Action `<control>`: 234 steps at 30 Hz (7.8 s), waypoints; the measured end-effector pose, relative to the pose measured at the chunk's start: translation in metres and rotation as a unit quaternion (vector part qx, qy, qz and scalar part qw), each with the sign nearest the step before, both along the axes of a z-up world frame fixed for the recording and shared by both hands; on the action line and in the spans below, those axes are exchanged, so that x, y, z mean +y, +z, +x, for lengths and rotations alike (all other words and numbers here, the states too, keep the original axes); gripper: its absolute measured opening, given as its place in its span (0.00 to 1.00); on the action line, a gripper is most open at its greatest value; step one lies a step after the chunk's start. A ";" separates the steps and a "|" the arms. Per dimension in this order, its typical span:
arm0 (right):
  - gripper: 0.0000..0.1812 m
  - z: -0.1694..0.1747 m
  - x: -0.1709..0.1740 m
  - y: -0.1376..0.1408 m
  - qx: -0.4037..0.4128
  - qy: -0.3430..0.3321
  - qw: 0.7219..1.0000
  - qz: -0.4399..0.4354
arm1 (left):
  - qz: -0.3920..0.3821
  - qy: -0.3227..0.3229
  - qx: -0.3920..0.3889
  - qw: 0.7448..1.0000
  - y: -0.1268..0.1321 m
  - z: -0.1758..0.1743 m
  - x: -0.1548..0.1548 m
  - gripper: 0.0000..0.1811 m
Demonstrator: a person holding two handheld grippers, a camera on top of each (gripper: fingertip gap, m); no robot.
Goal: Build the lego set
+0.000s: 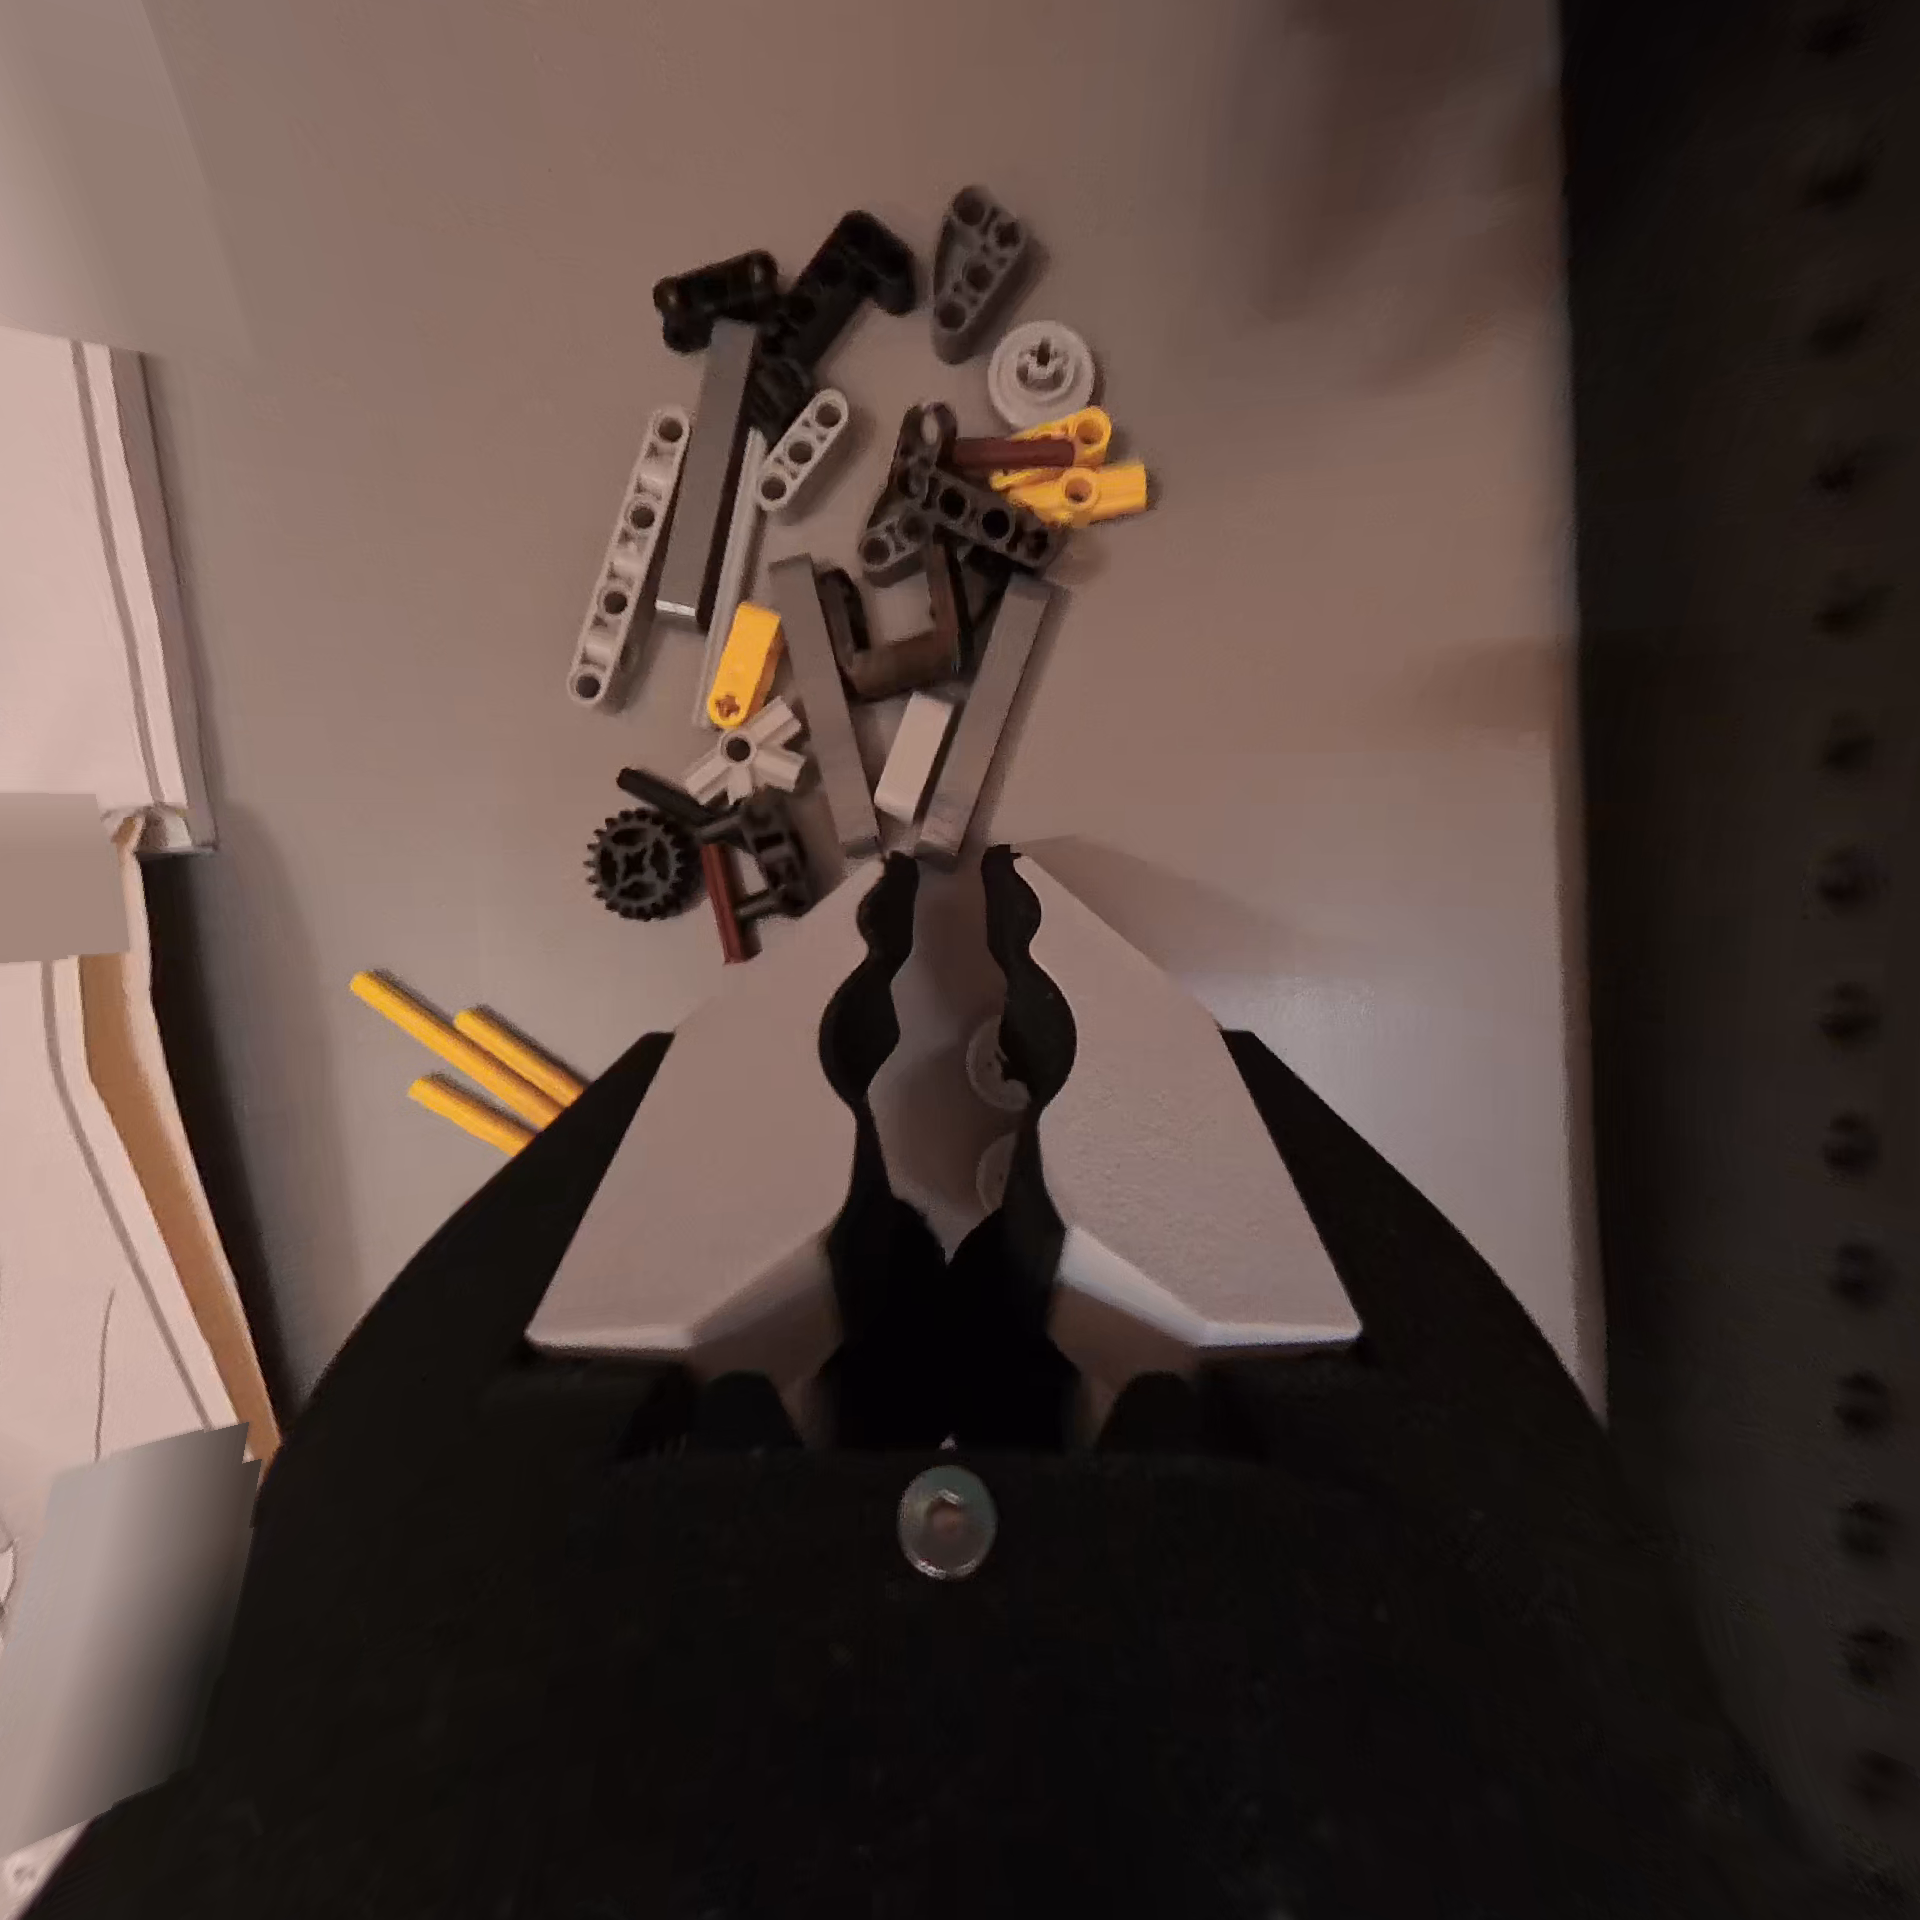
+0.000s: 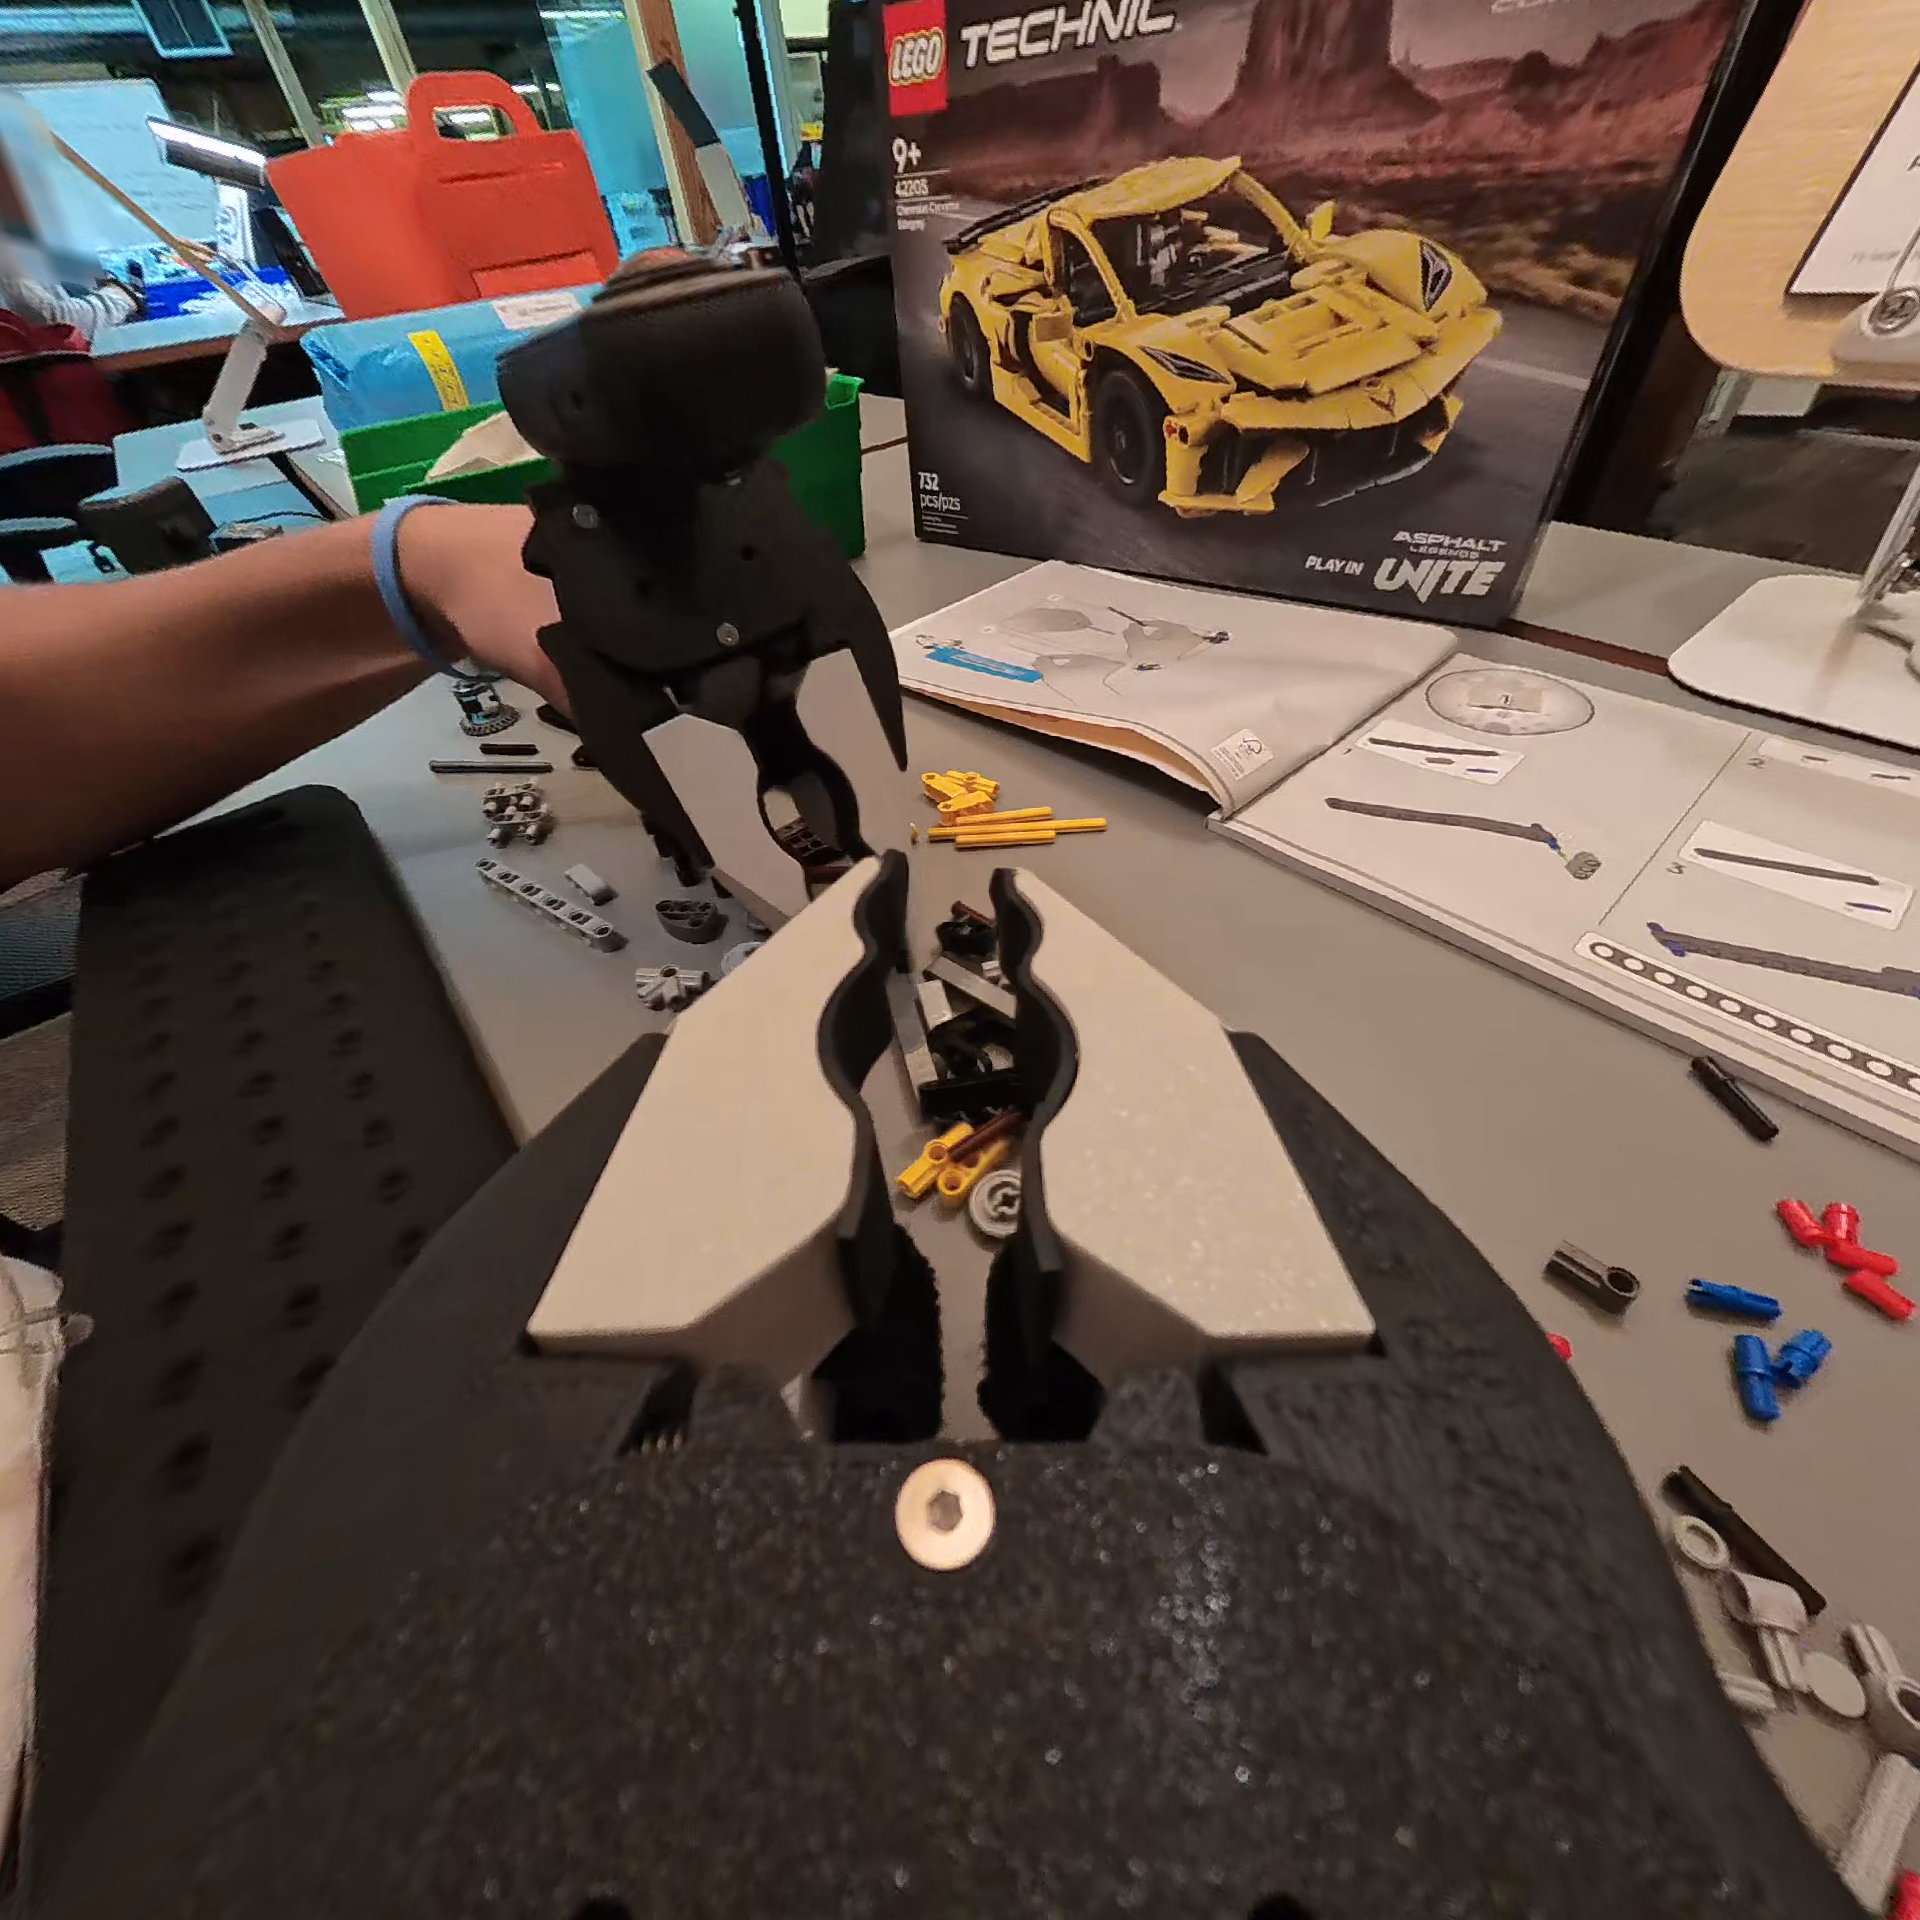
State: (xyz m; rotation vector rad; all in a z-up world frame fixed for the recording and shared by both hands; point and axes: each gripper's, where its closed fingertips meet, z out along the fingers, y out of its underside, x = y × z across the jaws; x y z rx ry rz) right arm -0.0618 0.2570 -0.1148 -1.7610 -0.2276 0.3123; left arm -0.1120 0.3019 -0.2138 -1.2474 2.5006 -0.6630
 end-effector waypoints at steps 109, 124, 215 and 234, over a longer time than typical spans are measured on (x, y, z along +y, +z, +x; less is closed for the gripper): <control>0.09 0.005 -0.002 0.001 0.057 0.008 0.998 -0.009 | 0.095 0.105 0.085 0.986 0.007 -0.103 0.169 0.05; 0.09 0.005 -0.004 0.002 0.062 0.010 0.998 -0.005 | 0.048 -0.017 -0.069 0.996 0.044 0.020 0.040 0.10; 0.11 0.033 -0.022 -0.014 0.017 -0.035 0.998 -0.052 | 0.087 0.137 0.057 0.985 0.047 -0.069 0.174 0.03; 0.11 0.037 -0.020 -0.012 0.036 -0.039 0.997 -0.047 | 0.061 0.110 0.092 0.988 0.012 -0.104 0.178 0.03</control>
